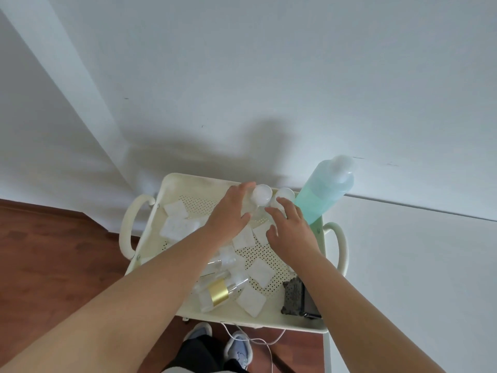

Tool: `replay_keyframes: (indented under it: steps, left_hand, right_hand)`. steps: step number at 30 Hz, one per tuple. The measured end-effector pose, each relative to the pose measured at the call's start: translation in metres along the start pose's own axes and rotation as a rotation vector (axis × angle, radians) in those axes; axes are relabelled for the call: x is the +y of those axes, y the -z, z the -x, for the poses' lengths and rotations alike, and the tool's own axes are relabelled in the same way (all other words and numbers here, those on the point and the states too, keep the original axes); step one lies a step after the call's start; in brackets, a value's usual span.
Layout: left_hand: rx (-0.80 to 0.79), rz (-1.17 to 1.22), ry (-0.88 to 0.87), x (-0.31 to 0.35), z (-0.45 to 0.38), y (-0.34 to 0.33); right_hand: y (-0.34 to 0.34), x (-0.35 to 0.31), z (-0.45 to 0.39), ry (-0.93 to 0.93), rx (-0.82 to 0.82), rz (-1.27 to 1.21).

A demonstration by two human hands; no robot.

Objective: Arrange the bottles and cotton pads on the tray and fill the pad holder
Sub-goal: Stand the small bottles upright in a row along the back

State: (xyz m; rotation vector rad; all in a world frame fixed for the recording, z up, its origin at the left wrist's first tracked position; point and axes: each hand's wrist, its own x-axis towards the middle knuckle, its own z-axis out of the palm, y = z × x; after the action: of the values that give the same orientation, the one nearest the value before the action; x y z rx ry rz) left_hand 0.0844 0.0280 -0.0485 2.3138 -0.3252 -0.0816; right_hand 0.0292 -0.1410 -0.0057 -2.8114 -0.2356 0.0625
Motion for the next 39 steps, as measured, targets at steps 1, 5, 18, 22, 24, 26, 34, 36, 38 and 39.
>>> replay_keyframes:
  steps: [1, 5, 18, 22, 24, 26, 34, 36, 38, 39]
  left_hand:
    - [-0.028, 0.020, 0.026, -0.006, 0.006, 0.007]
    - [-0.326, -0.020, 0.143, -0.035, 0.041, 0.038]
    - [-0.619, -0.306, 0.201, -0.038, 0.087, 0.047]
    - [-0.577, -0.291, 0.191, -0.041, 0.091, 0.051]
    - [-0.512, -0.244, 0.181, -0.043, 0.097, 0.055]
    - [-0.439, -0.193, 0.157, -0.044, 0.102, 0.062]
    - [-0.062, -0.018, 0.153, -0.035, 0.071, 0.097]
    - [0.042, 0.015, 0.195, -0.033, 0.054, 0.098]
    - [0.109, 0.061, 0.250, -0.033, 0.037, 0.095]
    - [0.134, 0.091, 0.283, -0.033, 0.029, 0.092]
  right_hand:
    - [0.000, -0.007, 0.005, 0.001, -0.017, -0.021]
    - [-0.013, -0.034, 0.024, 0.031, -0.401, 0.014]
    - [-0.061, -0.039, 0.033, 0.082, -0.669, 0.135]
    - [-0.059, -0.039, 0.032, 0.119, -0.641, 0.119]
    - [-0.051, -0.036, 0.030, 0.072, -0.668, -0.056]
    - [-0.040, -0.035, 0.029, 0.022, -0.711, -0.269]
    - [0.007, -0.033, 0.000, 0.051, -0.513, -0.377]
    - [0.017, -0.032, -0.018, 0.035, -0.436, -0.370]
    - [0.023, -0.032, -0.038, 0.011, -0.340, -0.380]
    - [0.024, -0.032, -0.049, 0.006, -0.288, -0.372]
